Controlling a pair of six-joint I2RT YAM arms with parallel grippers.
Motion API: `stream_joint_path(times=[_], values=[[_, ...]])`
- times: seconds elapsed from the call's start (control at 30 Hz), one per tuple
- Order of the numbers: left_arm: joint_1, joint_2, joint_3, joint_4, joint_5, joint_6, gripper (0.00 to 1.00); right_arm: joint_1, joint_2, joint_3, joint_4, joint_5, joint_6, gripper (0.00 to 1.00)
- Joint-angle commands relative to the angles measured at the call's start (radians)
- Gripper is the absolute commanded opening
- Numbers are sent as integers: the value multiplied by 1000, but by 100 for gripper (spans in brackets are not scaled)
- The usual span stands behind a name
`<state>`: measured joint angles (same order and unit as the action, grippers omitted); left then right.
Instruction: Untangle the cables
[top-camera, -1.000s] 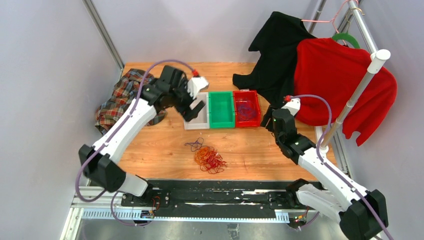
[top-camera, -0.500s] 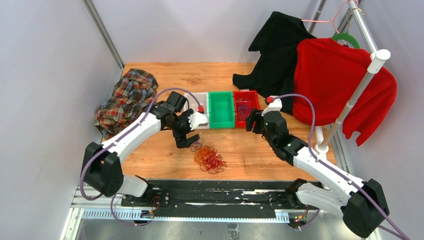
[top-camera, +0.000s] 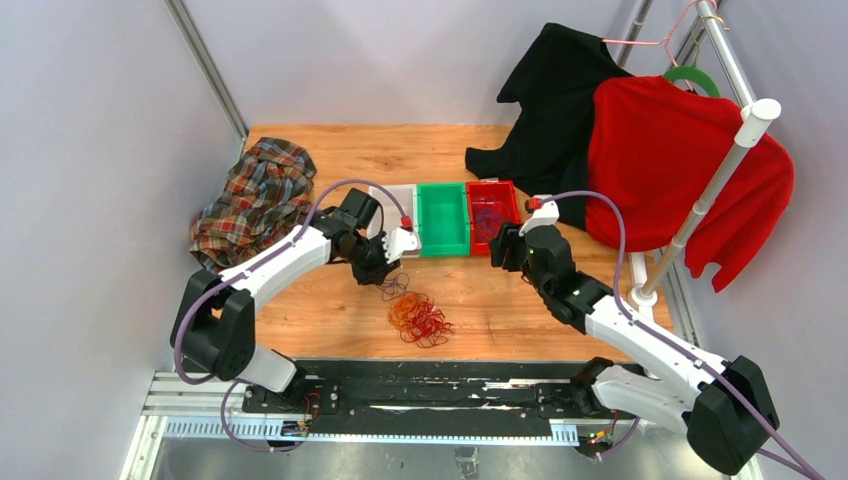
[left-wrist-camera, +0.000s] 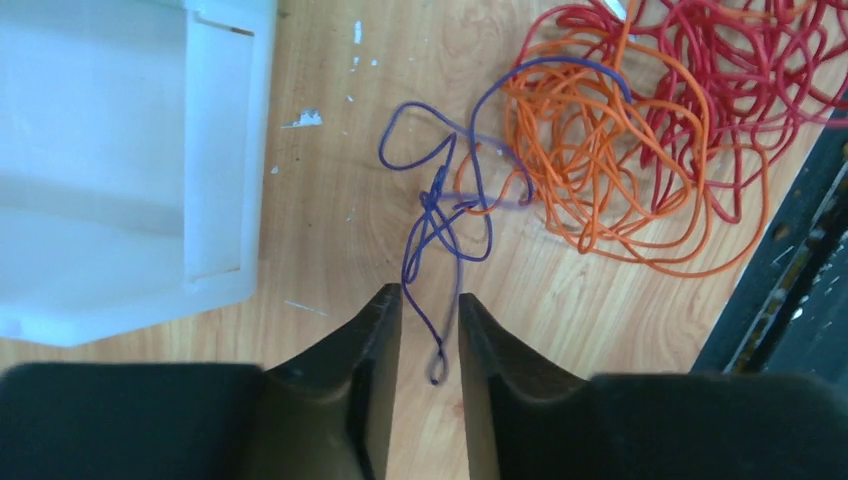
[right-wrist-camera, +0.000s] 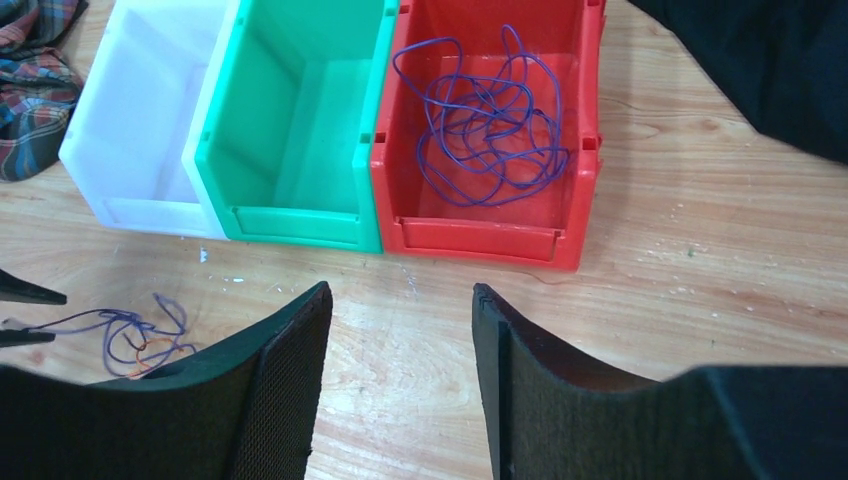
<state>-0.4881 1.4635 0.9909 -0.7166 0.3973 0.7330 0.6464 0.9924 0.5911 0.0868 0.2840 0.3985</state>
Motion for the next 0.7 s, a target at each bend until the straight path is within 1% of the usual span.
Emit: stream_joint_path(times=[0.0, 0.03, 0.1, 0.13, 0.23, 0.33, 0.37, 0.4, 0.43, 0.47, 0.5, 0.53, 0.57, 0.67], values=[[-6, -47, 54, 14, 25, -75, 19, 28, 24, 5, 35, -42, -13, 54], [-6, -66, 66, -3, 37, -91, 14, 38, 33, 12, 41, -49, -18, 55], [-6, -103, 97, -37, 53, -121, 8, 67, 52, 24, 60, -47, -29, 58], [-6, -121, 110, -56, 56, -136, 8, 84, 59, 30, 72, -46, -35, 59], [-7, -162, 160, -126, 66, -166, 7, 148, 82, 44, 139, -66, -64, 70], [-7, -203, 180, -182, 80, -173, 8, 216, 120, 65, 181, -64, -86, 71], [-7, -214, 173, -186, 78, -169, 10, 229, 134, 71, 190, -71, -88, 71], [-7, -223, 159, -189, 77, -159, 19, 241, 148, 81, 193, -67, -90, 71], [-7, -229, 143, -191, 77, -145, 43, 251, 160, 86, 195, -64, -90, 72], [-7, -229, 125, -193, 78, -130, 56, 259, 169, 89, 196, -59, -90, 72], [-7, -226, 107, -193, 78, -108, 67, 264, 174, 87, 196, -55, -88, 72], [-7, -218, 93, -192, 78, -87, 76, 267, 174, 82, 200, -51, -87, 72], [-7, -205, 82, -192, 78, -70, 82, 269, 172, 78, 201, -48, -85, 72], [-14, -148, 69, -188, 83, -55, 96, 270, 147, 57, 196, -23, -82, 72]])
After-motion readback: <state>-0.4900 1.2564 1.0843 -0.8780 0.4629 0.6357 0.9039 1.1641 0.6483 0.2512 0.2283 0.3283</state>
